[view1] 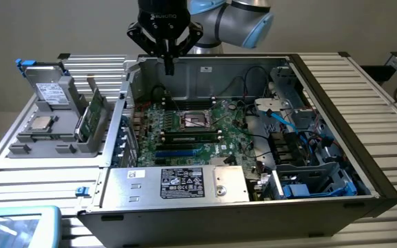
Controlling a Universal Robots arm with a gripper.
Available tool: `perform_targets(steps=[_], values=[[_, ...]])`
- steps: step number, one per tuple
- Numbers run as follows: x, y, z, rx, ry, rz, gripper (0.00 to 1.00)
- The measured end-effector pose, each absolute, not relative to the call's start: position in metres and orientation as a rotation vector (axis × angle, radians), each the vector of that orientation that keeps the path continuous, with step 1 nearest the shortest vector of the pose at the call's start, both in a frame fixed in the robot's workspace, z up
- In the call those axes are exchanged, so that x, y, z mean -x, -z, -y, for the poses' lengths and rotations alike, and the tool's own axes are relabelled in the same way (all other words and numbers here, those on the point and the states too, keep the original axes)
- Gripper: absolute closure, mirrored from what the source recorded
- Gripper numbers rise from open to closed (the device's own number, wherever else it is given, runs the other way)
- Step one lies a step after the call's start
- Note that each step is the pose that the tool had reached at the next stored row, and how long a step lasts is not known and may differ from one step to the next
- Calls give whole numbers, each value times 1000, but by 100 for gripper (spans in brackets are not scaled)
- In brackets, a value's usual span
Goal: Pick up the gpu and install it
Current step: 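Reach for the gpu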
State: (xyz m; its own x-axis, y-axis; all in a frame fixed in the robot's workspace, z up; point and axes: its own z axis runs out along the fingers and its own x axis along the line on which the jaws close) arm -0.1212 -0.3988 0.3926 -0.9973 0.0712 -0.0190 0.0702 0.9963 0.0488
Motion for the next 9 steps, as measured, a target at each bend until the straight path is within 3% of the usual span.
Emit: perform_targets(steps=[4,8,9], values=[[128,-392,399,-110,-75,-3118,87],[147,-392,399,-110,-75,-3118,69],[151,-391,399,-110,-75,-3118,69]])
